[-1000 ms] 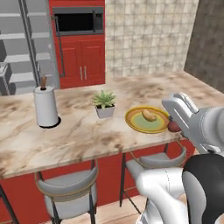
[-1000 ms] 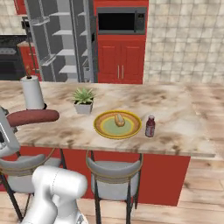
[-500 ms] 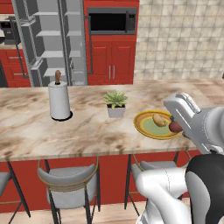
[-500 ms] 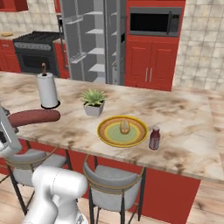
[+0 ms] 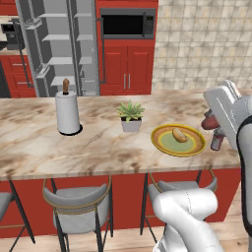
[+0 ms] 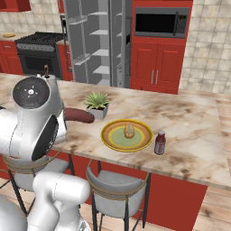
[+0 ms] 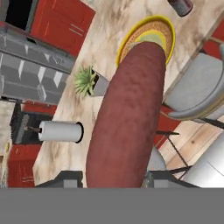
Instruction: Move the hot dog bun to the plate on the dining table and place the condiment next to that plate. Then navigate to the fridge and take the sausage and place it on the plate as well.
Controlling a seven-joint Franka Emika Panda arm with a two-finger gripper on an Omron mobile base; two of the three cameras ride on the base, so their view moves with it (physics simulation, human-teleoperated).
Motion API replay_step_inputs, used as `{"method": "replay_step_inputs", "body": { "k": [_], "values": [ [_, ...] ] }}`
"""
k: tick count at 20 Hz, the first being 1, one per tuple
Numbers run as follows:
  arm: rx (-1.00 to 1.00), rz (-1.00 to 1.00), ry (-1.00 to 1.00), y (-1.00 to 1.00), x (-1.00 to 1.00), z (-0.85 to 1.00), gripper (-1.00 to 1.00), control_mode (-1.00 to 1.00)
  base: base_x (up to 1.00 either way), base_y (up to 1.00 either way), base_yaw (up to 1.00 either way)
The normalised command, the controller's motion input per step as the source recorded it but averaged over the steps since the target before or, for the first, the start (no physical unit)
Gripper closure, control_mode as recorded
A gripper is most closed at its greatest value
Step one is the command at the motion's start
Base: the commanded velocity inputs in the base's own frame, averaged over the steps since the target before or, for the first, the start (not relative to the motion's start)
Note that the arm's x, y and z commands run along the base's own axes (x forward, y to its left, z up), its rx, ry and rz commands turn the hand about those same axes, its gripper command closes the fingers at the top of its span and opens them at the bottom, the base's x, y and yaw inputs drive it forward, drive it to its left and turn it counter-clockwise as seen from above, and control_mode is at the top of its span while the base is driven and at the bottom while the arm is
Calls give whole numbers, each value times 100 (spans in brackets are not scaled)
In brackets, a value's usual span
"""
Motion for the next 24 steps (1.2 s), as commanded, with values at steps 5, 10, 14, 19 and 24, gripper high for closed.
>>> {"method": "replay_step_inputs", "body": {
  "k": [5, 10, 14, 19, 24],
  "values": [
    [18, 0, 34, -47, 99, 0, 100, -100, 0, 0, 0],
    [4, -7, 30, -16, 76, -21, 100, -100, 0, 0, 0],
    [0, -7, 27, -2, 59, -48, 100, -100, 0, 0, 0],
    [-6, -3, 26, -13, 26, -61, 100, -100, 0, 0, 0],
    [-3, 0, 12, -10, 19, -50, 100, -100, 0, 0, 0]
  ]
}}
